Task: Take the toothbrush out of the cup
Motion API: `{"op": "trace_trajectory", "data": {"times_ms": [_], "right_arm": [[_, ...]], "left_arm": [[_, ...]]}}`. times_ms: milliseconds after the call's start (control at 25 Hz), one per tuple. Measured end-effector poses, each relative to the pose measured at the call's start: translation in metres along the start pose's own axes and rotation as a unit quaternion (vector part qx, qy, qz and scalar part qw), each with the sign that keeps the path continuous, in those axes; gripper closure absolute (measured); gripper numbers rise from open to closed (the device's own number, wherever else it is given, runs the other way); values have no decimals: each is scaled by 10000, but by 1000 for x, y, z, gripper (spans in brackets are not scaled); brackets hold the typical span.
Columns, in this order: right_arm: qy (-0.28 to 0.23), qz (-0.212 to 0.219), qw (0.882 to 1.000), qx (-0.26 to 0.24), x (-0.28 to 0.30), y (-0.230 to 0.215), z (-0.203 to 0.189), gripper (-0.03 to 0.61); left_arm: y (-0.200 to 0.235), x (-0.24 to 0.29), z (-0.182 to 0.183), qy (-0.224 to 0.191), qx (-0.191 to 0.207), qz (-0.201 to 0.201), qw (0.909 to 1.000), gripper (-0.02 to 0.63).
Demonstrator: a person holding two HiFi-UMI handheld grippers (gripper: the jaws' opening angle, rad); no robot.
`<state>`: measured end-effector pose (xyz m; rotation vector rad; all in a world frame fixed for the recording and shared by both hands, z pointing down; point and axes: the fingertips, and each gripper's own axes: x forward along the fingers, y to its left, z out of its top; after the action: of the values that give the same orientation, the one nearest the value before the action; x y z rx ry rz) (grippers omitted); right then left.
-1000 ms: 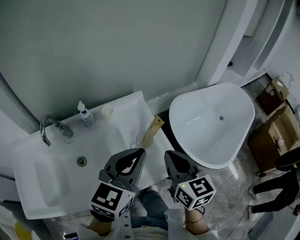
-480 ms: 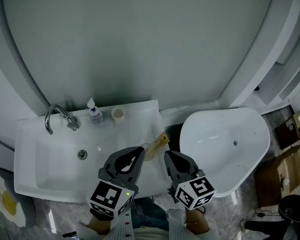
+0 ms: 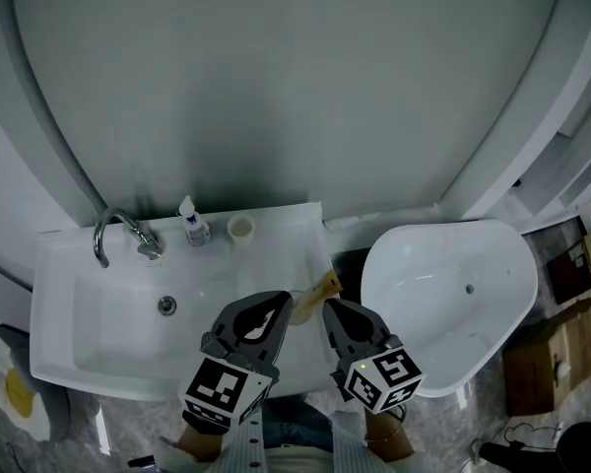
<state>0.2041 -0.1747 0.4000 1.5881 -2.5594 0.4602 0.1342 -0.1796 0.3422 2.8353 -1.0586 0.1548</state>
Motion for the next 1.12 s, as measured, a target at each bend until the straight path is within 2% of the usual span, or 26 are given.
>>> {"op": "trace_trajectory", "data": {"times_ms": [520, 960, 1120], "right_arm": [[113, -130, 9997, 149, 3, -10, -10, 566], [508, -157, 9980, 349, 12, -19, -44, 565], [663, -153, 9967, 444, 16, -23, -58, 565]], "left_arm": [[3, 13, -10, 0, -90, -91, 9999, 597], [9, 21, -40, 378, -326, -77, 9987, 597], [10, 28, -55, 477, -298, -123, 9983, 597]]}}
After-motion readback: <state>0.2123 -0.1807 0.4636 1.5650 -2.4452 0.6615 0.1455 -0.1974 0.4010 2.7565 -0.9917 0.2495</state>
